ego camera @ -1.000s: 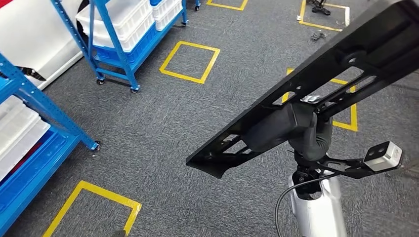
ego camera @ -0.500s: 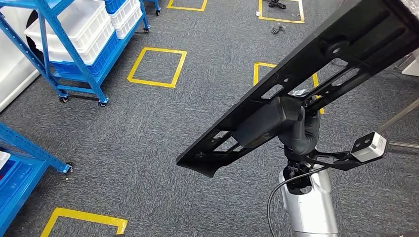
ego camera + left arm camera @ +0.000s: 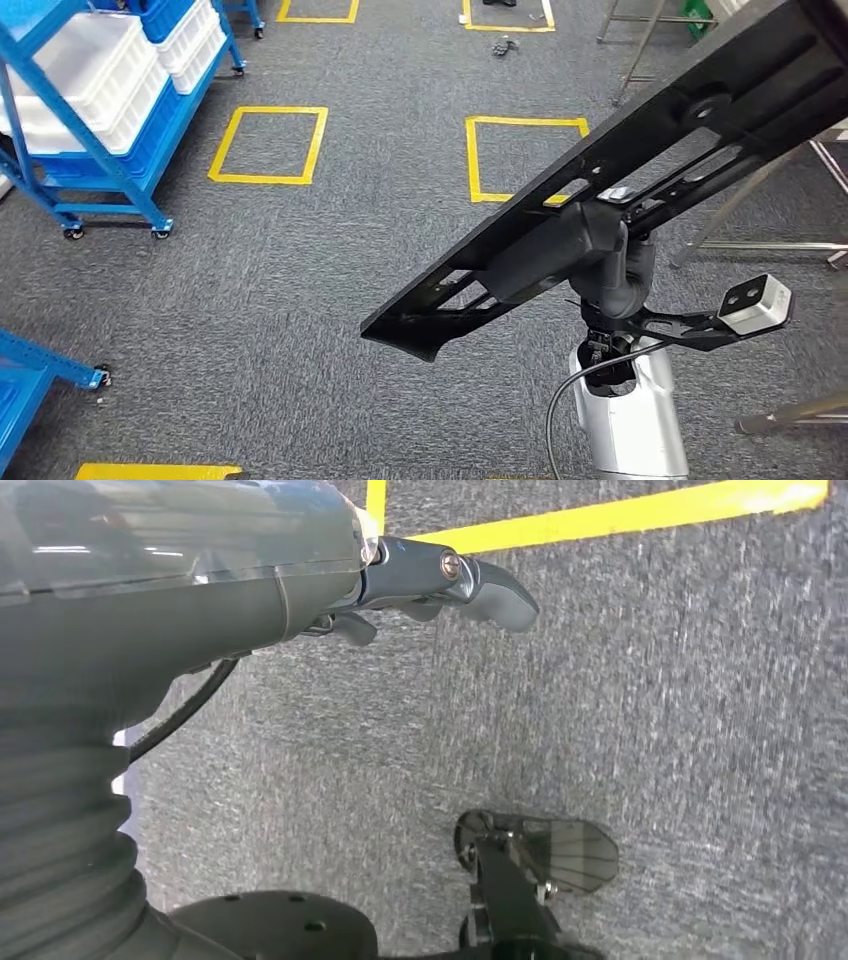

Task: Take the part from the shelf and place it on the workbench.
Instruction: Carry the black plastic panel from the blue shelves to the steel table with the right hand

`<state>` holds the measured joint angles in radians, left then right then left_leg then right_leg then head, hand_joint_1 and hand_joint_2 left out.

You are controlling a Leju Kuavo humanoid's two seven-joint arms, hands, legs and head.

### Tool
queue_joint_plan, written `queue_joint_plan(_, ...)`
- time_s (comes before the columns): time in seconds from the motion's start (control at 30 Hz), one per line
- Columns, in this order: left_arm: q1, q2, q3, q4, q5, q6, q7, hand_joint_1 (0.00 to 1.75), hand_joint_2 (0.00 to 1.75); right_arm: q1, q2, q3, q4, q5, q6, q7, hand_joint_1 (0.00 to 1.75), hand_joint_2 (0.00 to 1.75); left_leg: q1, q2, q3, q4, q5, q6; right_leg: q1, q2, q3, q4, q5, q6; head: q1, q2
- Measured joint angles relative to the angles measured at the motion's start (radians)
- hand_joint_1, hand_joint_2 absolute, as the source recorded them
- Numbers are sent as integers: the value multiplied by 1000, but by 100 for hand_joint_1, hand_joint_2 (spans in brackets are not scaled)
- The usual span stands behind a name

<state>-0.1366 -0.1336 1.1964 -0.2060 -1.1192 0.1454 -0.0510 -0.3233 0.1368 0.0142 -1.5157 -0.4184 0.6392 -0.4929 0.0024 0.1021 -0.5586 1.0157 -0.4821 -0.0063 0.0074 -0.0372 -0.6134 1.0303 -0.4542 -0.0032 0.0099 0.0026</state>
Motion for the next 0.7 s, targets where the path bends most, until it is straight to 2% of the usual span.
queue_joint_plan(0.03, -2, 0, 0, 0, 0, 0, 1, 0, 175, 0, -1, -1, 0, -2, 1, 0, 175, 175, 1, -3, 2, 3, -5, -5, -2, 9, 2, -4, 2, -5, 0, 0)
queue_joint_plan(0.1, -4, -1, 0, 0, 0, 0, 2, 0, 175, -4, -3, -3, -1, -4, 3, 1, 175, 175, 4, -41, -15, 50, -40, -13, -9, 28, 6, -12, 8, -19, -1, 0)
queue_joint_plan(0.13, -3, -1, 0, 0, 0, 0, 1, 0, 175, -5, -3, -3, -1, -4, 4, 1, 175, 175, 6, -67, -39, 105, -71, -15, -10, 36, 7, -13, 9, -24, -2, 0)
queue_joint_plan(0.2, 0, -1, 0, 0, -1, -1, 0, 0, 175, -4, -3, -4, 0, -5, 5, 1, 175, 175, 7, -91, -104, 243, -130, -17, -10, 58, 6, -12, 9, -29, -3, 0)
queue_joint_plan(0.23, 2, -1, 0, 0, -2, -3, 0, 0, 175, 0, -3, -4, 0, -5, 6, 0, 175, 175, 7, -93, -127, 286, -139, -18, -10, 71, 6, -10, 9, -29, -4, 0)
queue_joint_plan(0.27, 3, -1, 0, 0, -2, -4, -1, 0, 175, 3, -3, -4, 1, -5, 6, 0, 175, 175, 8, -94, -133, 294, -128, -18, -10, 85, 5, -8, 9, -29, -4, 0)
queue_joint_plan(0.3, 4, -1, 0, 0, -3, -6, -2, 0, 175, 6, -3, -4, 1, -5, 6, 0, 175, 175, 9, -97, -120, 258, -97, -17, -10, 99, 5, -5, 8, -28, -4, 0)
queue_joint_plan(0.33, 3, -1, 0, 0, -5, -8, -2, 0, 175, 9, -3, -4, 1, -5, 6, -1, 175, 175, 10, -108, -93, 193, -56, -16, -11, 112, 5, -2, 6, -25, -4, 0)
queue_joint_plan(0.4, 2, -1, -1, 0, -8, -11, -1, 0, 175, 11, -4, -5, 0, -5, 7, -2, 175, 175, 16, -156, -39, 66, -3, -13, -12, 137, -1, 9, 3, -18, -3, 0)
queue_joint_plan(0.43, 1, -1, -1, 0, -10, -12, -1, 0, 175, 12, -4, -5, 0, -5, 7, -2, 175, 175, 17, -175, -27, 34, 4, -11, -13, 147, -7, 12, 3, -12, -3, 0)
queue_joint_plan(0.47, -1, 0, -1, 0, -11, -13, 0, 0, 175, 15, -5, -6, -2, -6, 8, -3, 175, 175, 17, -184, -23, 23, 1, -9, -15, 158, -12, 13, 5, -5, -4, 0)
queue_joint_plan(0.5, -2, 0, -2, 0, -13, -14, 1, 0, 175, 19, -6, -6, -4, -6, 8, -3, 175, 175, 15, -175, -21, 18, 3, -4, -17, 169, -16, 11, 8, 2, -4, 0)
queue_joint_plan(0.53, -5, -1, -2, 0, -13, -14, 2, 0, 175, 23, -7, -8, -7, -6, 8, -3, 175, 175, 14, -164, -20, 14, 7, 2, -20, 171, -18, 10, 9, 8, -4, 0)
queue_joint_plan(0.57, -6, -1, -2, 0, -14, -14, 3, 0, 175, 25, -9, -9, -10, -6, 7, -3, 175, 175, 14, -153, -17, 8, 11, 10, -20, 156, -22, 19, 3, 14, -3, 0)
queue_joint_plan(0.6, -8, -1, -2, 0, -15, -14, 3, 0, 175, 26, -10, -10, -12, -6, 7, -3, 175, 175, 15, -140, -14, 2, 14, 17, -18, 130, -35, 45, -15, 18, 0, 0)
queue_joint_plan(0.67, -9, -2, -3, 0, -15, -14, 3, 0, 175, 27, -12, -10, -15, -6, 7, -3, 175, 175, 13, -113, -11, -4, 16, 25, -15, 68, -87, 156, -73, 25, 4, 0)
queue_joint_plan(0.7, -8, -2, -3, 0, -15, -14, 3, 0, 175, 28, -12, -10, -15, -6, 7, -3, 175, 175, 12, -99, -11, -4, 15, 27, -17, 53, -120, 222, -100, 28, 5, 0)
